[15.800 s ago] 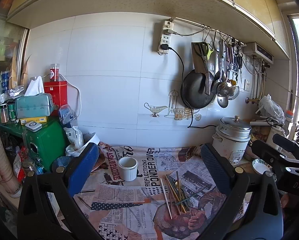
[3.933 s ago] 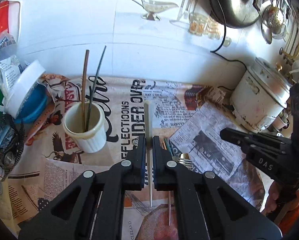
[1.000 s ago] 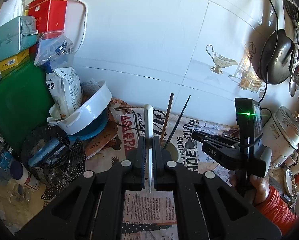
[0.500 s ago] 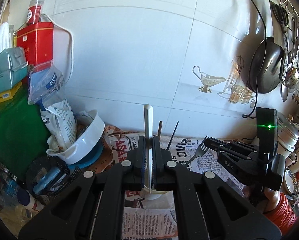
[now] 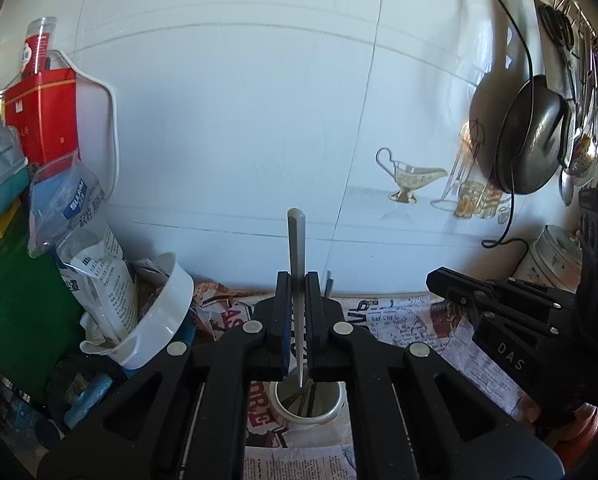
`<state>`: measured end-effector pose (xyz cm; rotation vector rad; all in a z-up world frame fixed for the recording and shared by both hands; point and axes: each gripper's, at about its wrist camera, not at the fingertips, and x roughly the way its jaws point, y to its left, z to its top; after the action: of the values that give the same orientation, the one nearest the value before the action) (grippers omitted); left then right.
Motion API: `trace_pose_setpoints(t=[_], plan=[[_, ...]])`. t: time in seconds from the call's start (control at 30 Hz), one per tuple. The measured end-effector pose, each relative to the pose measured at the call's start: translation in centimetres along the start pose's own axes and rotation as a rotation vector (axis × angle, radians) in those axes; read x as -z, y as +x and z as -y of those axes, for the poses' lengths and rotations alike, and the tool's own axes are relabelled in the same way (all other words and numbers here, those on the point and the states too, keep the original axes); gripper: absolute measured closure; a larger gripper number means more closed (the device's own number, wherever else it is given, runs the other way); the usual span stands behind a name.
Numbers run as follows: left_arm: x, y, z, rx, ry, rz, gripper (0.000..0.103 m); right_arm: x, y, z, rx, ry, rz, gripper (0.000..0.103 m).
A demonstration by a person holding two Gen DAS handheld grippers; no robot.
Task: Organize utensils
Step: 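Lower the fork and white chopstick into the cup and open both tools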
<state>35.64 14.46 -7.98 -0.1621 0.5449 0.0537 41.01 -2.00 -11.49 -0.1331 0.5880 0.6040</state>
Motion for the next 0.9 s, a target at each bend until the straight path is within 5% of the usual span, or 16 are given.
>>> trace_pose_setpoints(t=[0.4, 0.6, 0.9], plan=[[4.4, 7.1, -0.8, -0.034, 0.024, -0.192, 0.099, 4.0, 3.0, 1.6, -0.012, 0.05, -0.174, 0.1], [5.1, 7.1, -0.3, -0.027, 0.025, -0.23, 0.098, 5.6, 3.3, 2.5, -0.014, 0.09, -0.241, 0.086], [4.8, 3.8, 1.6, -0.027, 0.046, -0.206, 0.063, 6.2, 1.3, 3.4, -0.002, 0.118, -0.234, 0.059]])
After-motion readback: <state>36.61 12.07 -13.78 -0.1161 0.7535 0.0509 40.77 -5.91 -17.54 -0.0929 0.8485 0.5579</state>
